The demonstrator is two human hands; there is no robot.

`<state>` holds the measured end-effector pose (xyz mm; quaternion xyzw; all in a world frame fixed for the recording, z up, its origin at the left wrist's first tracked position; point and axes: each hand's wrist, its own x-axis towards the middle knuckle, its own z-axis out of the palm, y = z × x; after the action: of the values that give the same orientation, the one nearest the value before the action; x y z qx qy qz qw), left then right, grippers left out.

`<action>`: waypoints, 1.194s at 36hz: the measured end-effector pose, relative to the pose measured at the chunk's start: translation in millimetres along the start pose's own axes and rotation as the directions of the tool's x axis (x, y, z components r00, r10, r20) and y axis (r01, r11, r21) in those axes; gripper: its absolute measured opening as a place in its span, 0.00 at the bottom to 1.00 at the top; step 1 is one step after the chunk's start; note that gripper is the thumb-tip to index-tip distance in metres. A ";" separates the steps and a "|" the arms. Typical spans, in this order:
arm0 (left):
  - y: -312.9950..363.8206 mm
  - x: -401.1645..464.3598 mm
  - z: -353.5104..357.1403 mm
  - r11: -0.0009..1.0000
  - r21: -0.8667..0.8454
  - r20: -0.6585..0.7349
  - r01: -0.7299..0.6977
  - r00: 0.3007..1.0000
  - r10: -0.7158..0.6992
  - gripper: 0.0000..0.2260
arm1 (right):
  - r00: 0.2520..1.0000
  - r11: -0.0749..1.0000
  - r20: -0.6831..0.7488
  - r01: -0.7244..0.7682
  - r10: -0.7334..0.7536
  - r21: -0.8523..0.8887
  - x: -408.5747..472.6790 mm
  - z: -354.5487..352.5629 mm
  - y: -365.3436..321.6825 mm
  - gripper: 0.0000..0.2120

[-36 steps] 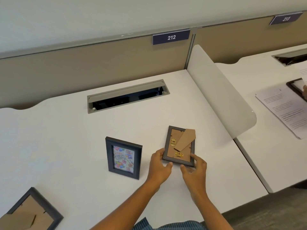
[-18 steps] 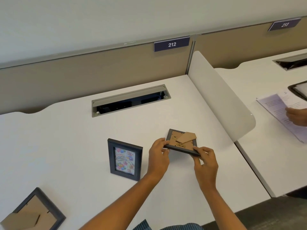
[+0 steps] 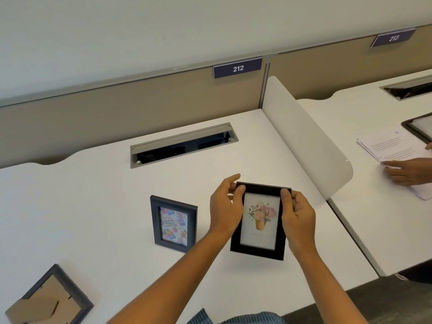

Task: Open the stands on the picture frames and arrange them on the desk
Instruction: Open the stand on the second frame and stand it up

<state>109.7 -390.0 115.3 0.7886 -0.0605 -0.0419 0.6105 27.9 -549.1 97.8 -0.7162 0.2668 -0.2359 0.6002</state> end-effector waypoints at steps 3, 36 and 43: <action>2.2 0.8 -1.7 0.986 -0.088 0.015 0.144 0.990 -0.144 0.11 | 0.999 0.998 -0.001 -0.052 0.052 0.023 -0.6 0.9 -8.7 0.14; 13.3 -3.4 -38.1 0.997 0.064 0.277 0.037 0.959 -0.053 0.10 | 0.977 0.982 0.132 -0.175 0.165 0.066 -9.5 -15.1 -12.4 0.11; 11.2 -18.2 -41.0 0.984 -0.036 0.286 -0.174 0.942 0.177 0.08 | 0.977 0.990 0.213 -0.028 -0.002 0.136 -18.5 -33.6 -12.3 0.19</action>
<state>97.0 -350.9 136.3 0.7625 -0.2184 -0.1021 0.6004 -6.8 -559.8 115.2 -0.6922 0.1887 -0.1719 0.6750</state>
